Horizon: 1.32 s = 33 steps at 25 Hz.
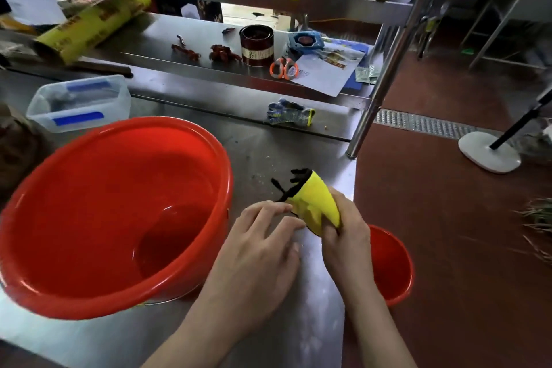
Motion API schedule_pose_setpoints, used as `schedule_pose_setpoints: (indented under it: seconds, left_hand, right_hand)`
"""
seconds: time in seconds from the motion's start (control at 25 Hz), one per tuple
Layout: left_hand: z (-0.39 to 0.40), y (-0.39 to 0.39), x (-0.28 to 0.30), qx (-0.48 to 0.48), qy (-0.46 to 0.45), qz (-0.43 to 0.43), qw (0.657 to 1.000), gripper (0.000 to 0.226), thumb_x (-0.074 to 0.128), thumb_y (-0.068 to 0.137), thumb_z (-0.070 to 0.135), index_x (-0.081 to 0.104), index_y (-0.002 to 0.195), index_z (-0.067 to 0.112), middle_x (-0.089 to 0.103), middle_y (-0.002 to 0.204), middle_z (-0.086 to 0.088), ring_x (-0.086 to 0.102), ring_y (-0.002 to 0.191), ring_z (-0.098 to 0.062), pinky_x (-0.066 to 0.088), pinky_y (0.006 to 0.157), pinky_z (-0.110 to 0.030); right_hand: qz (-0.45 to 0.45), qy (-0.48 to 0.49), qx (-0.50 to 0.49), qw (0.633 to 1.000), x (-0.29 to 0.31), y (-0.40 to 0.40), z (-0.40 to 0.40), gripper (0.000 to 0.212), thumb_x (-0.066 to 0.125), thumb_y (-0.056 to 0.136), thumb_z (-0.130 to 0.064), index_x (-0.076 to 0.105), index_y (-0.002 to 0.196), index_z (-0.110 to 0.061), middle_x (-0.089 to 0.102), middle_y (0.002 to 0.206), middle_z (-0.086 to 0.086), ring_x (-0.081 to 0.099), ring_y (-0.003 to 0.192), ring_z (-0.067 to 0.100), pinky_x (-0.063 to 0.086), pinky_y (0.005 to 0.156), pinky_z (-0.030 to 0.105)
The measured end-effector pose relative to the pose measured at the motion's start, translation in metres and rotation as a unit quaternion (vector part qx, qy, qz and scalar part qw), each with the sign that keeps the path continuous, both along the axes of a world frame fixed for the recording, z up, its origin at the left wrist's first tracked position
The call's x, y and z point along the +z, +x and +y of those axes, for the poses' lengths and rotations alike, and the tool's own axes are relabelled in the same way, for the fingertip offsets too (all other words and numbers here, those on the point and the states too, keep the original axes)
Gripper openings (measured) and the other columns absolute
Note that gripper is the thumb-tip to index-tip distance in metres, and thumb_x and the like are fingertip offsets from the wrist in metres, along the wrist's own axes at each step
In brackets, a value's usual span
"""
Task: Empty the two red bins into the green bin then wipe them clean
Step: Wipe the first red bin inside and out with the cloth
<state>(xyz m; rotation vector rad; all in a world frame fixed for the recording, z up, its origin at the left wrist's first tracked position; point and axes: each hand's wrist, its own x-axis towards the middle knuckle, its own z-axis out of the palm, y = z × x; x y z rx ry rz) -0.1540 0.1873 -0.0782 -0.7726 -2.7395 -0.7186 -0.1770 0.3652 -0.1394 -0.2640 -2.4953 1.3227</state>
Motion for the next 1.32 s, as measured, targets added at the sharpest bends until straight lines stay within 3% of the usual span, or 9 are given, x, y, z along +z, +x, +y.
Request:
schedule_pose_setpoints:
  seconds: [0.08,0.2,0.32,0.52,0.68,0.8,1.04,1.2,1.32]
  left_hand:
    - [-0.02,0.001,0.015,0.003,-0.003,0.019,1.0,0.03,0.05,0.094,0.029,0.066,0.119,0.023,0.058,0.13,0.002,0.049,0.125,-0.02,0.039,0.107,-0.032]
    - [-0.056,0.002,0.029,0.014,-0.002,0.039,0.999,0.031,0.05,0.094,0.029,0.068,0.118,0.02,0.06,0.126,0.0,0.051,0.122,-0.022,0.043,0.103,-0.035]
    - [-0.101,0.006,0.031,0.026,-0.005,0.032,0.999,0.03,0.052,0.094,0.029,0.067,0.119,0.021,0.06,0.125,0.001,0.051,0.119,-0.023,0.046,0.099,-0.041]
    - [-0.187,0.009,0.016,0.079,-0.014,0.027,0.996,0.034,0.045,0.094,0.037,0.064,0.121,0.027,0.059,0.126,0.005,0.048,0.12,-0.018,0.041,0.102,-0.035]
    - [-0.245,0.001,0.006,0.149,-0.014,0.029,0.988,0.036,0.045,0.095,0.035,0.062,0.124,0.026,0.061,0.128,0.001,0.048,0.122,-0.022,0.039,0.104,-0.04]
    - [-0.281,-0.01,0.0,0.222,0.002,0.031,0.974,0.036,0.057,0.096,0.024,0.058,0.132,0.02,0.058,0.133,-0.008,0.05,0.126,-0.03,0.039,0.106,-0.049]
    - [-0.3,-0.047,0.004,0.303,0.015,-0.026,0.953,0.059,0.063,0.094,0.023,0.042,0.147,0.009,0.048,0.145,-0.02,0.045,0.133,-0.04,0.037,0.112,-0.058]
    - [-0.292,-0.05,0.0,0.255,-0.089,-0.05,0.962,0.06,0.058,0.098,0.032,0.04,0.152,0.018,0.041,0.156,-0.011,0.035,0.145,-0.032,0.028,0.117,-0.052]
    - [-0.292,-0.045,-0.006,0.245,-0.115,-0.059,0.961,0.058,0.055,0.1,0.036,0.039,0.153,0.021,0.037,0.159,-0.009,0.031,0.148,-0.03,0.024,0.121,-0.049]
  right_hand:
    - [0.018,0.008,-0.014,1.0,0.014,0.011,-0.013,0.063,0.053,0.083,0.005,0.057,0.136,-0.029,0.06,0.119,-0.014,0.052,0.102,0.001,0.034,0.084,0.002]
    - [0.021,0.022,-0.05,0.998,0.037,0.026,-0.037,0.059,0.045,0.08,-0.012,0.059,0.135,-0.028,0.061,0.114,-0.01,0.052,0.097,0.005,0.036,0.081,0.017]
    - [0.03,0.02,-0.073,0.997,0.055,0.04,-0.064,0.057,0.043,0.078,-0.017,0.062,0.13,-0.028,0.06,0.105,-0.011,0.048,0.089,0.0,0.035,0.078,0.021]
    - [-0.011,0.007,-0.145,0.989,0.08,0.056,-0.1,0.036,0.045,0.088,-0.019,0.064,0.118,-0.022,0.058,0.09,-0.002,0.049,0.084,0.023,0.035,0.074,0.032]
    - [-0.019,-0.019,-0.174,0.984,0.085,0.065,-0.124,0.046,0.038,0.075,-0.031,0.065,0.112,-0.021,0.057,0.089,0.002,0.051,0.086,0.029,0.038,0.076,0.036]
    - [-0.034,-0.024,-0.177,0.983,0.086,0.073,-0.136,0.045,0.038,0.075,-0.033,0.063,0.109,-0.02,0.058,0.089,0.004,0.053,0.087,0.032,0.039,0.075,0.036]
    - [-0.027,-0.033,-0.185,0.982,0.1,0.086,-0.129,0.036,0.039,0.076,-0.032,0.061,0.101,-0.021,0.058,0.085,0.003,0.053,0.085,0.033,0.037,0.073,0.036]
    - [-0.022,-0.033,-0.19,0.981,0.103,0.093,-0.127,0.037,0.038,0.078,-0.034,0.061,0.104,-0.022,0.056,0.087,0.004,0.049,0.084,0.031,0.039,0.076,0.039]
    - [-0.012,-0.051,-0.21,0.976,0.105,0.089,-0.132,0.036,0.037,0.077,-0.036,0.059,0.101,-0.019,0.055,0.089,0.005,0.047,0.084,0.032,0.036,0.076,0.038]
